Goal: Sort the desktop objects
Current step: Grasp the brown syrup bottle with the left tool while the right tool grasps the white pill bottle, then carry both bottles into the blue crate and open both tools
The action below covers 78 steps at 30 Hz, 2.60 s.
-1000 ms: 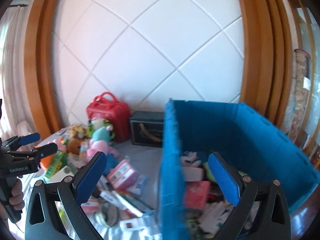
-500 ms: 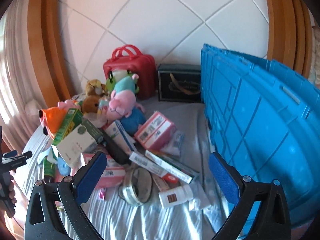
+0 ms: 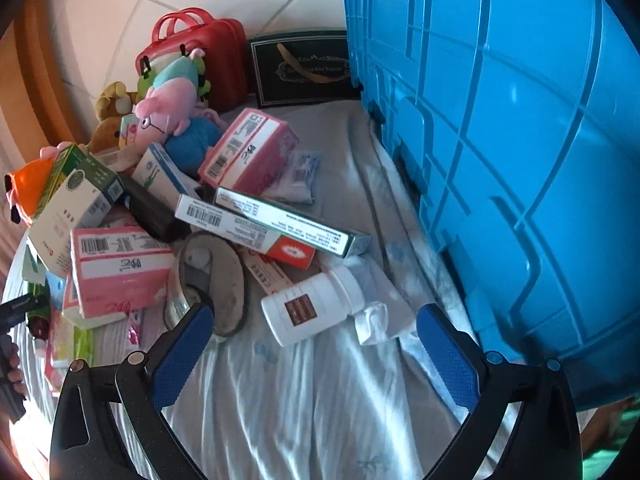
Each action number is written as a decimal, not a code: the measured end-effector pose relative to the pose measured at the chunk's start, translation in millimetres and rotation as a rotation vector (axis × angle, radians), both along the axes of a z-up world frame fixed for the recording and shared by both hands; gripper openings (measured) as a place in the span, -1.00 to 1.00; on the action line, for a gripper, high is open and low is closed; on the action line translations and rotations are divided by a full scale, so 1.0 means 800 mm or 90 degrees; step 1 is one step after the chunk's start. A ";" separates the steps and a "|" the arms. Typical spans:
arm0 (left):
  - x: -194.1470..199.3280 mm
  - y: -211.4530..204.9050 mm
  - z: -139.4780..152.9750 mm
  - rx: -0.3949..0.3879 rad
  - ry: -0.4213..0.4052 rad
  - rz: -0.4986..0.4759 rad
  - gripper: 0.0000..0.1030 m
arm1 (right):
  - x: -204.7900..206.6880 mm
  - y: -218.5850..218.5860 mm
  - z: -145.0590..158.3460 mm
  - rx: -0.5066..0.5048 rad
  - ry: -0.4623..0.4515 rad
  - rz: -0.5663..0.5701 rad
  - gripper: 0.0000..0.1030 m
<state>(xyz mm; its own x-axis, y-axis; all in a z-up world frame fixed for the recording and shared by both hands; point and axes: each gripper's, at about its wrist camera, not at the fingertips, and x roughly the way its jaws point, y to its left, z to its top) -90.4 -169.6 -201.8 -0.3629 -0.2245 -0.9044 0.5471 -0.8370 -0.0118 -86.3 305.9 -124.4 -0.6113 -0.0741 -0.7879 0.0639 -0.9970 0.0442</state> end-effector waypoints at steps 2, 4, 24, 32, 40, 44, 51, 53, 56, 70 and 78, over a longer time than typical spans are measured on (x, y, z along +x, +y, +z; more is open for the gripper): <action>-0.005 0.000 -0.011 0.011 -0.010 -0.003 0.01 | -0.003 0.005 -0.018 -0.006 -0.020 -0.014 1.00; -0.003 0.005 -0.008 0.003 -0.011 -0.021 0.00 | -0.007 0.007 -0.030 -0.008 -0.033 -0.020 0.98; 0.053 0.039 0.063 -0.035 0.014 -0.039 -0.02 | -0.063 -0.006 -0.089 0.062 -0.069 0.160 0.59; 0.066 0.097 0.143 -0.076 0.100 -0.099 -0.02 | -0.026 -0.007 0.000 -0.006 0.015 0.170 0.58; 0.036 0.200 0.252 -0.093 0.186 -0.222 -0.02 | -0.007 -0.013 0.152 -0.016 0.151 0.162 0.58; 0.007 0.260 0.295 -0.073 0.226 -0.295 -0.02 | 0.005 0.008 0.221 -0.012 0.222 0.140 0.57; -0.057 0.378 0.347 -0.047 0.263 -0.416 -0.02 | -0.020 0.064 0.293 -0.008 0.251 0.103 0.57; -0.070 0.406 0.365 -0.037 0.277 -0.441 -0.02 | -0.034 0.084 0.314 -0.007 0.260 0.096 0.57; -0.089 0.452 0.404 -0.037 0.312 -0.473 -0.02 | -0.041 0.121 0.357 -0.016 0.286 0.090 0.57; -0.257 0.699 0.520 0.042 0.317 -0.598 -0.02 | -0.179 0.314 0.426 0.088 0.272 -0.025 0.57; -0.395 0.811 0.419 0.009 0.132 -0.602 -0.02 | -0.294 0.395 0.327 0.057 0.138 -0.066 0.57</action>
